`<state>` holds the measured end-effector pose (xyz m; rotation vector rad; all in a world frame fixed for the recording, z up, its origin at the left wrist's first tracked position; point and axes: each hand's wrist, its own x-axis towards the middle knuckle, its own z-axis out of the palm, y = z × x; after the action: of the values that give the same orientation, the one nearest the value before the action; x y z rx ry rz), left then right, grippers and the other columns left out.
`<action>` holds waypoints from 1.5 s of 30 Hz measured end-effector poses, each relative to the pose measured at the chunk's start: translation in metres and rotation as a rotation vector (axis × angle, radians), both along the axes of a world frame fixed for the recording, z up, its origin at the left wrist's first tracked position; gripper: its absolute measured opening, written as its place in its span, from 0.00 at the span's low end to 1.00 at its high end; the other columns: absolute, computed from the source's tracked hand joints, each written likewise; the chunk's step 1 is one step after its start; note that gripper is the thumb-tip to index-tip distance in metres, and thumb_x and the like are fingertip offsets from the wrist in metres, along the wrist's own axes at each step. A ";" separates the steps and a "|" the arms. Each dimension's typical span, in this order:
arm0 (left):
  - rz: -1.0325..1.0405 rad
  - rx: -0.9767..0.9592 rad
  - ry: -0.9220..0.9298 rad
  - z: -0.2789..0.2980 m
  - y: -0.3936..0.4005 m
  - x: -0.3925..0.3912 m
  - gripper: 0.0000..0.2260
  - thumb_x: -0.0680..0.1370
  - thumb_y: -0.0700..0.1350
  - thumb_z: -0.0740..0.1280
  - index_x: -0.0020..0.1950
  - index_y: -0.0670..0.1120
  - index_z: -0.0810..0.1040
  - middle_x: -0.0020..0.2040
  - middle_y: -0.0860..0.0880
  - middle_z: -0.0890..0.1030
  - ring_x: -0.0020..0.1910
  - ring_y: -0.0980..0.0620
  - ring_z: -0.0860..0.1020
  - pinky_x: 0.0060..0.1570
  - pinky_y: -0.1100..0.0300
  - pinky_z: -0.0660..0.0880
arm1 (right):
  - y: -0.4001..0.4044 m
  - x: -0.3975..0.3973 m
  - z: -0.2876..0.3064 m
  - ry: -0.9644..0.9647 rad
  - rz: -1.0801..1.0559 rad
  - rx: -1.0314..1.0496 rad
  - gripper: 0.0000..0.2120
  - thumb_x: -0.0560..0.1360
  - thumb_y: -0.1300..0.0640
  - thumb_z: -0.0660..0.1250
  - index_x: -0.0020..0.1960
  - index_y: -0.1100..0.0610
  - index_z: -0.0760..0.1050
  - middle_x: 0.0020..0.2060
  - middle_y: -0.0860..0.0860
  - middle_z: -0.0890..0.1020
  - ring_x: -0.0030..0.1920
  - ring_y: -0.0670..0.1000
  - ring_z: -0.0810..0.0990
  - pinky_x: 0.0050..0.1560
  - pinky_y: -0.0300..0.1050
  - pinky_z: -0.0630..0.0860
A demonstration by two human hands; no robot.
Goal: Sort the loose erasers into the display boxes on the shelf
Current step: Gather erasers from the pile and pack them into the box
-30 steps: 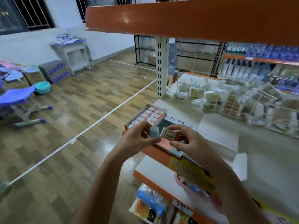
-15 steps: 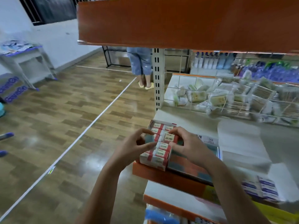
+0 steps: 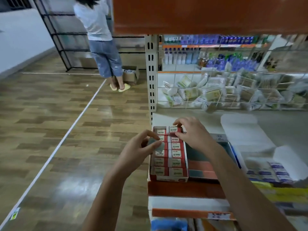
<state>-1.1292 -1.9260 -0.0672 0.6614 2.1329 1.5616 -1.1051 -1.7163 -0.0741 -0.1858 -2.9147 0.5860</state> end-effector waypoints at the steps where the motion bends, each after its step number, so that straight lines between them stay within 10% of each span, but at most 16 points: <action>1: -0.023 0.008 -0.015 0.000 -0.001 -0.001 0.05 0.75 0.44 0.67 0.50 0.49 0.75 0.42 0.51 0.81 0.34 0.64 0.77 0.31 0.71 0.71 | 0.001 0.001 -0.001 0.009 -0.013 0.014 0.13 0.76 0.53 0.65 0.60 0.52 0.73 0.58 0.46 0.75 0.62 0.48 0.67 0.59 0.40 0.63; 5: -0.110 -0.008 -0.022 -0.001 -0.003 -0.006 0.12 0.74 0.41 0.69 0.54 0.54 0.75 0.49 0.50 0.81 0.46 0.57 0.81 0.44 0.61 0.78 | 0.001 0.003 -0.006 0.020 -0.050 0.075 0.14 0.75 0.52 0.65 0.60 0.51 0.74 0.58 0.46 0.74 0.62 0.48 0.66 0.61 0.41 0.62; 13: -0.153 -0.133 0.269 0.006 0.027 -0.005 0.12 0.73 0.47 0.71 0.52 0.60 0.73 0.50 0.59 0.76 0.45 0.63 0.76 0.39 0.68 0.73 | 0.014 0.026 0.008 0.078 -0.161 -0.009 0.15 0.77 0.50 0.63 0.63 0.51 0.73 0.59 0.47 0.74 0.61 0.47 0.69 0.59 0.38 0.62; 27: -0.251 -0.550 0.909 -0.005 0.132 0.027 0.18 0.76 0.50 0.67 0.64 0.48 0.69 0.60 0.49 0.75 0.60 0.50 0.71 0.54 0.56 0.72 | 0.054 0.123 0.003 -0.007 -0.602 -0.079 0.18 0.76 0.50 0.64 0.63 0.57 0.72 0.55 0.53 0.77 0.54 0.52 0.75 0.54 0.45 0.71; 34: -0.209 -0.563 0.930 -0.008 0.150 0.035 0.17 0.77 0.46 0.67 0.64 0.45 0.69 0.59 0.48 0.76 0.57 0.50 0.73 0.51 0.57 0.74 | 0.047 0.126 -0.007 -0.103 -0.599 -0.108 0.11 0.78 0.48 0.61 0.53 0.55 0.74 0.45 0.52 0.81 0.41 0.50 0.76 0.31 0.38 0.63; 45: -0.140 -0.529 0.767 -0.008 0.130 0.032 0.12 0.78 0.49 0.65 0.61 0.49 0.73 0.56 0.51 0.79 0.54 0.53 0.74 0.48 0.62 0.72 | 0.041 0.126 -0.005 -0.080 -0.599 -0.093 0.12 0.79 0.51 0.60 0.59 0.57 0.73 0.49 0.54 0.81 0.42 0.50 0.74 0.39 0.41 0.66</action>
<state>-1.0971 -1.7964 -0.0752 1.3122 2.7832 0.6370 -0.9789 -1.6753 -0.0795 -1.0628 -2.6867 0.6089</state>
